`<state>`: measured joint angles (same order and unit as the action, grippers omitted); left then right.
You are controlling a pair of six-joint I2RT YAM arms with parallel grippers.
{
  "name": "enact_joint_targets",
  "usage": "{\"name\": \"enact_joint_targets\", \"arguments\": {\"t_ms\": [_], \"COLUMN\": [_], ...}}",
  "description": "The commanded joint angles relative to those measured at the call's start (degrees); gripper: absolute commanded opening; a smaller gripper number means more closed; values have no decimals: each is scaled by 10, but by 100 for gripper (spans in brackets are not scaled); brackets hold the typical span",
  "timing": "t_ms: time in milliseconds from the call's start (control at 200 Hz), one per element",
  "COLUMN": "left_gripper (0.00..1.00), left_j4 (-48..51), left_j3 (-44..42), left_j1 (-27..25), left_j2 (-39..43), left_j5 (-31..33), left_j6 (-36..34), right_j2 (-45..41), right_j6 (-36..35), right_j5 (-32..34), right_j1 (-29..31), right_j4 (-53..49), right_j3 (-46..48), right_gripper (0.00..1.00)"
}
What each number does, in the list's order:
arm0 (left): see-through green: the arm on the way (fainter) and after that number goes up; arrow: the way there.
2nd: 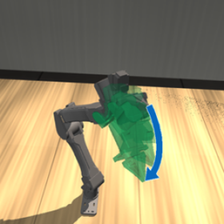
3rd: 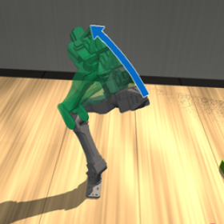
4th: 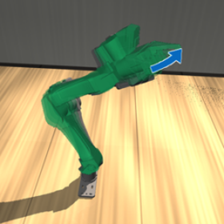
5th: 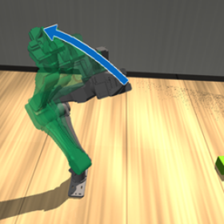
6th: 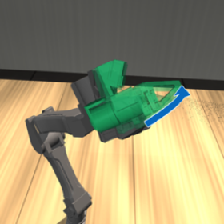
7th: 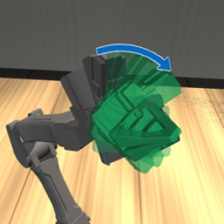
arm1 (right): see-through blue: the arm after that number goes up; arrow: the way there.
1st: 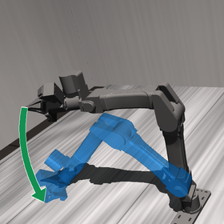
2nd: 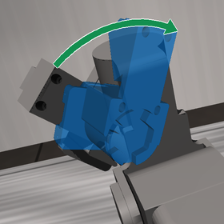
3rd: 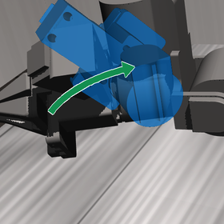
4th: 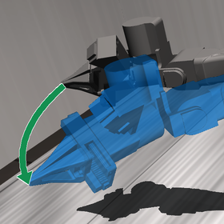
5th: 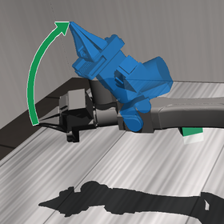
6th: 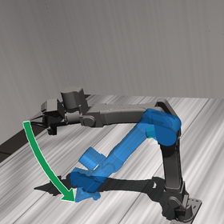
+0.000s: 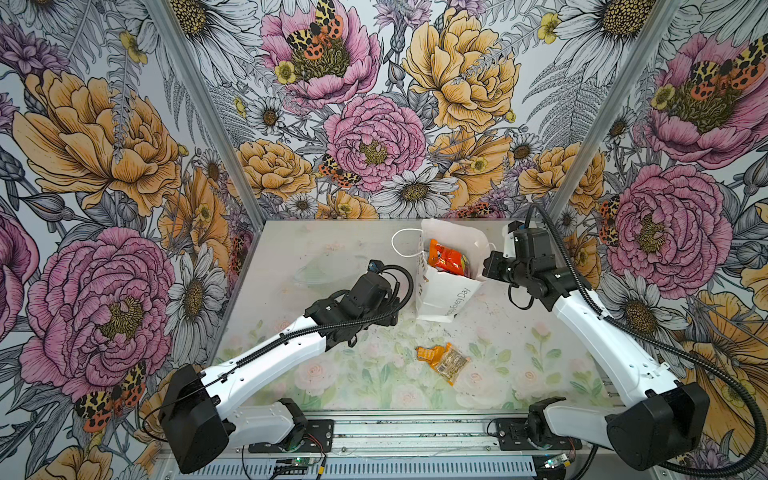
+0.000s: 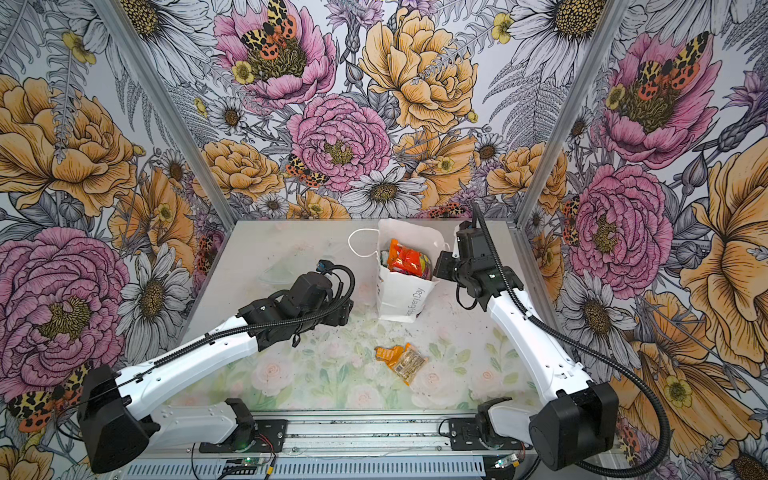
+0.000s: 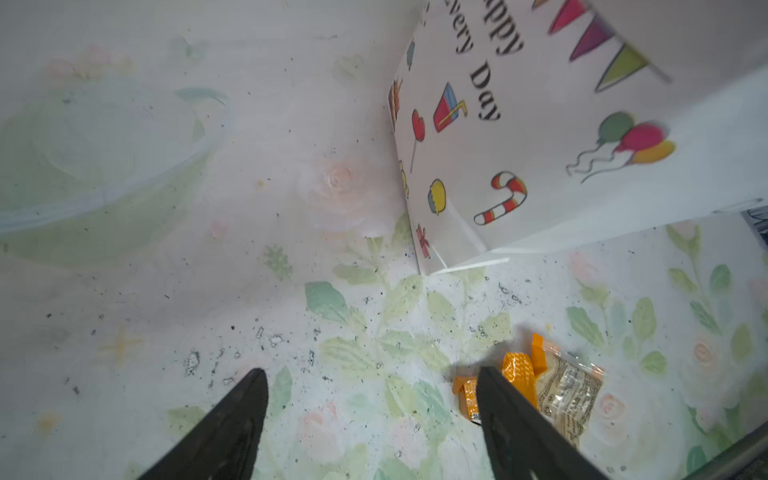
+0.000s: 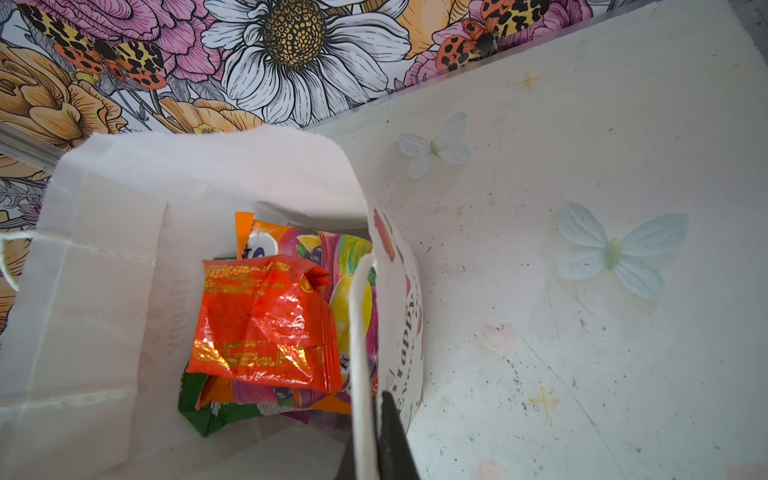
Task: Place the snacks into the paper bag
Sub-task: 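Withdraw the left gripper and move it over the orange wrapped snack, then lower the left gripper and pinch the orange wrapped snack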
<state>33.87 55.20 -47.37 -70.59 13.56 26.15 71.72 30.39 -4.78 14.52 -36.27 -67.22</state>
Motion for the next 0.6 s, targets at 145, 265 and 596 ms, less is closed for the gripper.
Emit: {"name": "enact_joint_targets", "arguments": {"t_ms": [145, 265, 596], "left_gripper": [85, 87, 88], "left_j4": [-72, -89, -107], "left_j3": [-59, -61, -6], "left_j1": [-53, -90, -151], "left_j2": [-22, -57, -184], "left_j5": [-44, -44, -31], "left_j6": [90, 120, 151], "right_j2": [3, 2, -3], "right_j6": [-5, -4, 0], "right_j5": [-3, -4, -7], "right_j1": [-4, -3, -3], "right_j4": [-7, -6, -6], "right_j3": [-2, 0, 4], "right_gripper": [0, 0, 0]}}
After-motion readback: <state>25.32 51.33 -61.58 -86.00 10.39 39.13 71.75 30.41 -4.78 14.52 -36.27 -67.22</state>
